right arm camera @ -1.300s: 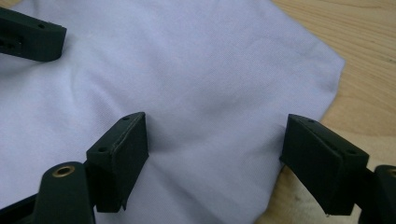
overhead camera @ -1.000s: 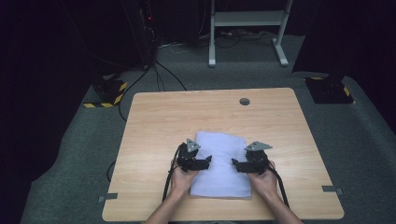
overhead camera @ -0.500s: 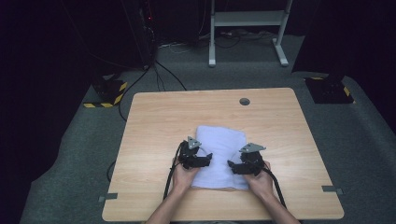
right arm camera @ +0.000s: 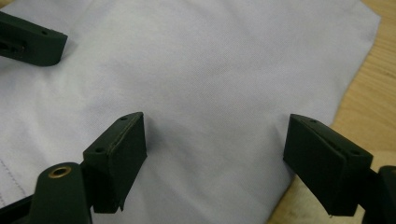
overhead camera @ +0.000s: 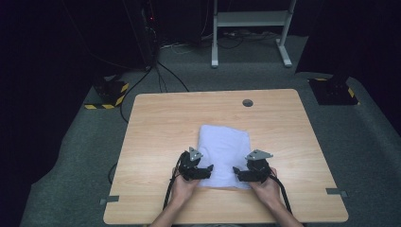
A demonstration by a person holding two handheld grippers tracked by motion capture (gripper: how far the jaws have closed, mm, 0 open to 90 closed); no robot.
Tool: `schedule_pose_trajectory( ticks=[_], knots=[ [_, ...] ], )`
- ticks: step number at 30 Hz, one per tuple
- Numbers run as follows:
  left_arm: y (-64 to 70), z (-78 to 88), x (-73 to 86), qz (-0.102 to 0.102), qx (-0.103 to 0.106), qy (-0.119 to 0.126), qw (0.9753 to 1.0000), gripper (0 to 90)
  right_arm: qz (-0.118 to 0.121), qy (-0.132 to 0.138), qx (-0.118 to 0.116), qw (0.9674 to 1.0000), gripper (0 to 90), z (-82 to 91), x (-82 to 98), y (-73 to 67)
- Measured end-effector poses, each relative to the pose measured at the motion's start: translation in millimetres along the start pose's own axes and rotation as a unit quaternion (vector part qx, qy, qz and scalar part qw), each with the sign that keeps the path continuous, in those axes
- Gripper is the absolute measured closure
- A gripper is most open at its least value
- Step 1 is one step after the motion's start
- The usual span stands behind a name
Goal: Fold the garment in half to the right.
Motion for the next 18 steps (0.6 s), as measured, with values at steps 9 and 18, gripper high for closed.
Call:
schedule_pose_trajectory(
  ticks=[9,18],
  knots=[
    [-7.1,-13.2,-15.0,0.015,-0.008,0.002,0.9999,21.7,-0.003,-0.003,0.003,1.0,19.6,-13.0,-8.7,16.6],
    [-9.9,5.2,-25.5,0.025,0.009,0.024,0.9994,19.0,-0.01,0.014,0.012,0.9998,18.2,1.9,-12.8,23.3]
  ],
)
Point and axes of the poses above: each handheld gripper's, and its own axes: z roughly backward along the jaws, x roughly out of its underside, y roughly to its right, the point moved 9 cm from there along -z, roughly forward along the jaws, and after that the axes turned 12 degrees about z, right-handed, at the moved point
